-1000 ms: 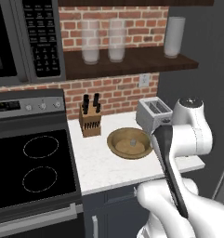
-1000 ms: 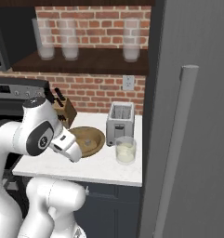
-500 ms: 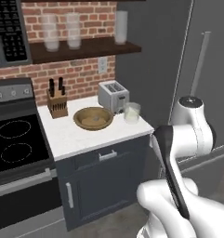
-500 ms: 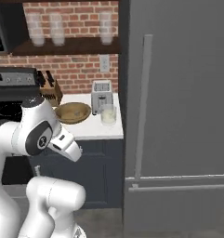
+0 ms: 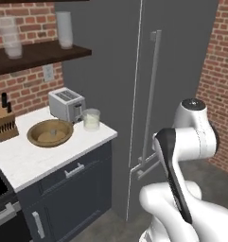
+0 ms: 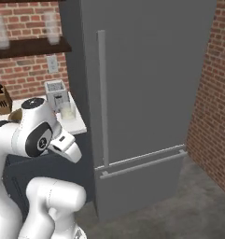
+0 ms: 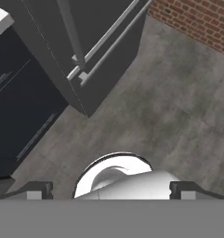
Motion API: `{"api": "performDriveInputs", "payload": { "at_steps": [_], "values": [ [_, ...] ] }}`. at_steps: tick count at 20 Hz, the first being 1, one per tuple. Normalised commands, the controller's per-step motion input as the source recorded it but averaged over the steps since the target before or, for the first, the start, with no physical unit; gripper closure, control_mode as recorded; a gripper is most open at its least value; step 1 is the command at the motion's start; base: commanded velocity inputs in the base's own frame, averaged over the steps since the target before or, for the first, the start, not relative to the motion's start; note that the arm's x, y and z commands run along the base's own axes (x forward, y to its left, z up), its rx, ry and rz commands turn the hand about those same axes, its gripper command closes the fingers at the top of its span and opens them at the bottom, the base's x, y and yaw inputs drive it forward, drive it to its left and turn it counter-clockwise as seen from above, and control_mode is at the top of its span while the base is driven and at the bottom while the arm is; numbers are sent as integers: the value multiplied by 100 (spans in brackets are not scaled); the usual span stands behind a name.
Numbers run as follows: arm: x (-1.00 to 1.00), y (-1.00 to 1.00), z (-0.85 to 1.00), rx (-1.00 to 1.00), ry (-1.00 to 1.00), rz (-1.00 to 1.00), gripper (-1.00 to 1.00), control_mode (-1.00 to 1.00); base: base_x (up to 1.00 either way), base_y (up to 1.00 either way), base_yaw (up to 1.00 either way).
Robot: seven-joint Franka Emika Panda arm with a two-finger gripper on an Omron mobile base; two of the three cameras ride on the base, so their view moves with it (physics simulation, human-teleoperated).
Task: Grab a lemon wedge from the fridge and one ice cube from the ice bowl, and put them in the glass of lemonade.
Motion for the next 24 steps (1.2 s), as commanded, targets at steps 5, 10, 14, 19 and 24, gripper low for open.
{"api": "performDriveInputs", "payload": {
  "at_steps": [5, 10, 14, 19, 24],
  "values": [
    [0, 0, 0, 0, 0, 0, -100, 100, -6, -18, -21],
    [0, 0, 0, 0, 0, 0, -100, 100, -13, -12, -8],
    [0, 0, 0, 0, 0, 0, -100, 100, -13, 0, 1],
    [0, 0, 0, 0, 0, 0, -100, 100, 0, -10, 19],
    [0, 0, 0, 0, 0, 0, -100, 100, 0, -42, 32]
  ]
}}
